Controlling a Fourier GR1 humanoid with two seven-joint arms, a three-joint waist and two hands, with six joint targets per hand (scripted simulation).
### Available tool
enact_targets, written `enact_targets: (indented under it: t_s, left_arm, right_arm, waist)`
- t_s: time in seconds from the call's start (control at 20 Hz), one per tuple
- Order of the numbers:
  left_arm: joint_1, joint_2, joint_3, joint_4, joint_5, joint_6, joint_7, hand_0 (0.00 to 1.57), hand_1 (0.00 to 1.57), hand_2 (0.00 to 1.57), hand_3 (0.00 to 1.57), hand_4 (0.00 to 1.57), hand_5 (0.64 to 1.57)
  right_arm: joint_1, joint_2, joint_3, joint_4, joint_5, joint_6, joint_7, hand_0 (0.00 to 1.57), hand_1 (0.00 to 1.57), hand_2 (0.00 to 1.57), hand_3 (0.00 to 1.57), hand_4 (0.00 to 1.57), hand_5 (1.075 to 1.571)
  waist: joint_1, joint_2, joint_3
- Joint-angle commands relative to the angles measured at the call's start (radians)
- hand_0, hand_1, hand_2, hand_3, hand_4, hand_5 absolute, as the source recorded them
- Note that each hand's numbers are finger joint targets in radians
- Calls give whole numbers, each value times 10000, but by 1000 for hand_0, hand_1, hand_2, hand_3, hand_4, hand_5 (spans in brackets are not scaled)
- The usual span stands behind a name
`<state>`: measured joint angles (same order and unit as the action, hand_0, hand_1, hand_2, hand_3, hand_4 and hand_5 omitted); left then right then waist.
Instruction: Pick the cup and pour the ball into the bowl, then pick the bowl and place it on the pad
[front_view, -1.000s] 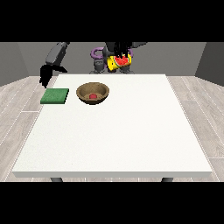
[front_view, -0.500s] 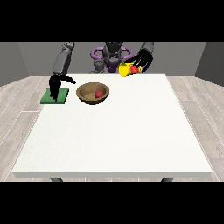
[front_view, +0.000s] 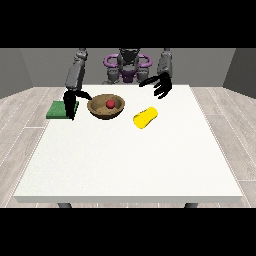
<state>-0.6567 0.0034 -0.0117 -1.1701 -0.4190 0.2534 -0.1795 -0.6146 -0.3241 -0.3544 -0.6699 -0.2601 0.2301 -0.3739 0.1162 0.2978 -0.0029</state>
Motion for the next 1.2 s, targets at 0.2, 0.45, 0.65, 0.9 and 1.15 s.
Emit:
enact_targets:
  t_s: [0.2, 0.45, 0.65, 0.9, 1.15]
  left_arm:
    - [451, -25, 549, 943, 1067, -327, -822, 0, 0, 0, 0, 0, 1526]
    - [-179, 38, 536, 616, 897, -144, -269, 0, 0, 0, 0, 0, 1546]
    - [246, 0, -208, -592, 1066, -781, 330, 0, 0, 0, 0, 0, 1554]
    - [-40, 203, -350, -1050, 1048, -939, -112, 0, 0, 0, 0, 0, 1558]
    - [430, -24, -672, -1048, 935, -684, 369, 0, 0, 0, 0, 0, 1561]
  right_arm:
    - [-136, 739, 744, 19, 388, -571, 608, 0, 0, 0, 0, 0, 1543]
    - [144, 1071, 765, 612, 429, -303, -526, 0, 0, 0, 0, 193, 1549]
    - [63, 637, 276, 1723, 238, -312, -880, 0, 0, 0, 0, 258, 1549]
    - [-369, 996, -14, 1578, -75, -533, -1540, 0, 0, 0, 0, 117, 1527]
    - [-390, 1402, 163, 1659, -88, -840, -986, 0, 0, 0, 0, 242, 1532]
  waist:
    - [-679, -750, 29]
    - [-750, -324, 34]
    - [176, -286, 39]
    - [661, 848, 40]
    - [613, -103, 30]
